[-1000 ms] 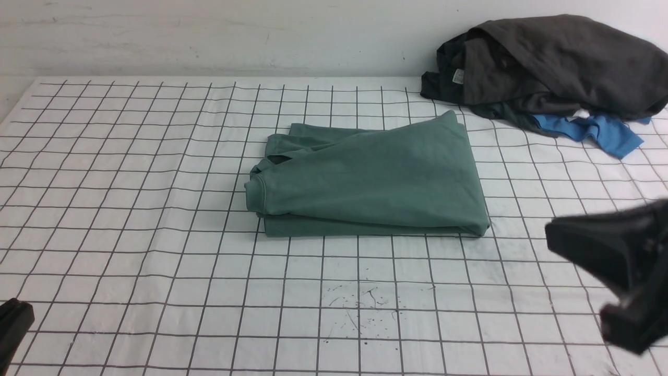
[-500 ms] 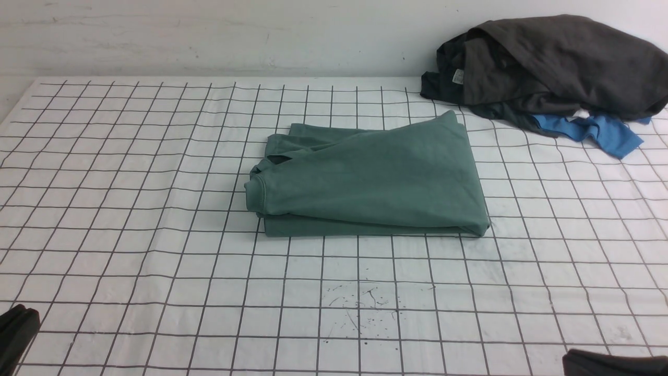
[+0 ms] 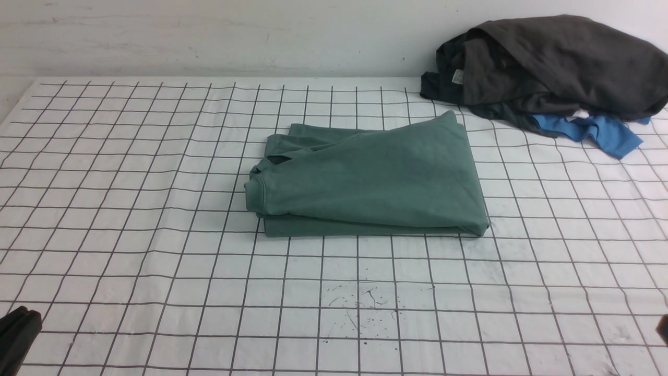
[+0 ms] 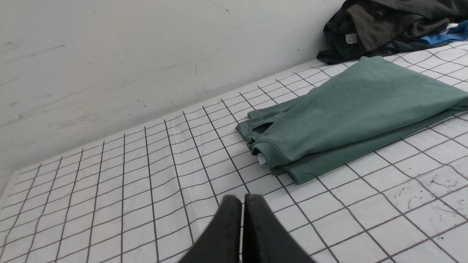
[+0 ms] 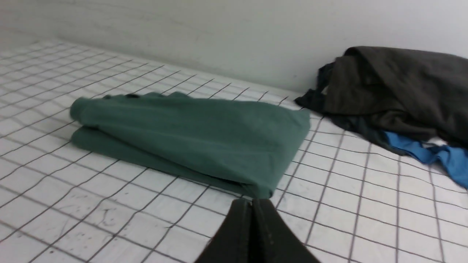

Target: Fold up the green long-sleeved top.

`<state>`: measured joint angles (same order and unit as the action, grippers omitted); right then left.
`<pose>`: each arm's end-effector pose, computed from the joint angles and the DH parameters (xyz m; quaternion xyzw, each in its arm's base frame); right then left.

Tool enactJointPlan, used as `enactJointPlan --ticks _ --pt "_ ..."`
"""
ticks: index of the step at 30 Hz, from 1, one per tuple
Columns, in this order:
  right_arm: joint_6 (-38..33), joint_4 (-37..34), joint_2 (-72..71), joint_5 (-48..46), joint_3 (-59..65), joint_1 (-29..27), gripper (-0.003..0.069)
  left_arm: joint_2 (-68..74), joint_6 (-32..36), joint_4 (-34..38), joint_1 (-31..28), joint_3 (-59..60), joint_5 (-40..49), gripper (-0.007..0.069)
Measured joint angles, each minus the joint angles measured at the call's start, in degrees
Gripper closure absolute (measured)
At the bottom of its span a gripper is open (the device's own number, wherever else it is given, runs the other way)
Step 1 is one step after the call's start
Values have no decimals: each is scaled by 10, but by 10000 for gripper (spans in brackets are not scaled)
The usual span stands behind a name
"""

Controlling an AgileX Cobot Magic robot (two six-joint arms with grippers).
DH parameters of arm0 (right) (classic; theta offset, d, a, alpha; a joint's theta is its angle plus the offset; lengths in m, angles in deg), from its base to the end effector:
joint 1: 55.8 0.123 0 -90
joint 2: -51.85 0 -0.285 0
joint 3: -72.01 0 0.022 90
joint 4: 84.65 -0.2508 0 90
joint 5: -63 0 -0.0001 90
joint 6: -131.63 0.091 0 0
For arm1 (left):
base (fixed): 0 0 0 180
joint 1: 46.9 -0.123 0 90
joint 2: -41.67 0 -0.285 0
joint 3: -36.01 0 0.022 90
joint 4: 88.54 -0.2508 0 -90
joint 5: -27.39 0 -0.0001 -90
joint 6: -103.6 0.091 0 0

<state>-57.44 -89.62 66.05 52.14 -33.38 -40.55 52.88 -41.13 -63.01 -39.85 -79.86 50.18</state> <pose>0.0611 0.0182 0.2048 -0.1342 0.7521 0.0684 0.6416 0.0445 -0.0208 0.2535 0.1747 0.7224 -0.0364 0.6680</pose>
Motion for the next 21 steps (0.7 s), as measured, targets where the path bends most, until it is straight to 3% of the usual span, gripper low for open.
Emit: enactJointPlan --ticks 7,12,21 --pt "65 5 -68 -20 41 -100 673 0 0 0 0 0 1 631" --pt "91 40 -70 -93 41 -110 673 0 0 0 0 0 2 631" --pt "98 45 -70 -98 40 -110 673 0 0 0 0 0 8 631"
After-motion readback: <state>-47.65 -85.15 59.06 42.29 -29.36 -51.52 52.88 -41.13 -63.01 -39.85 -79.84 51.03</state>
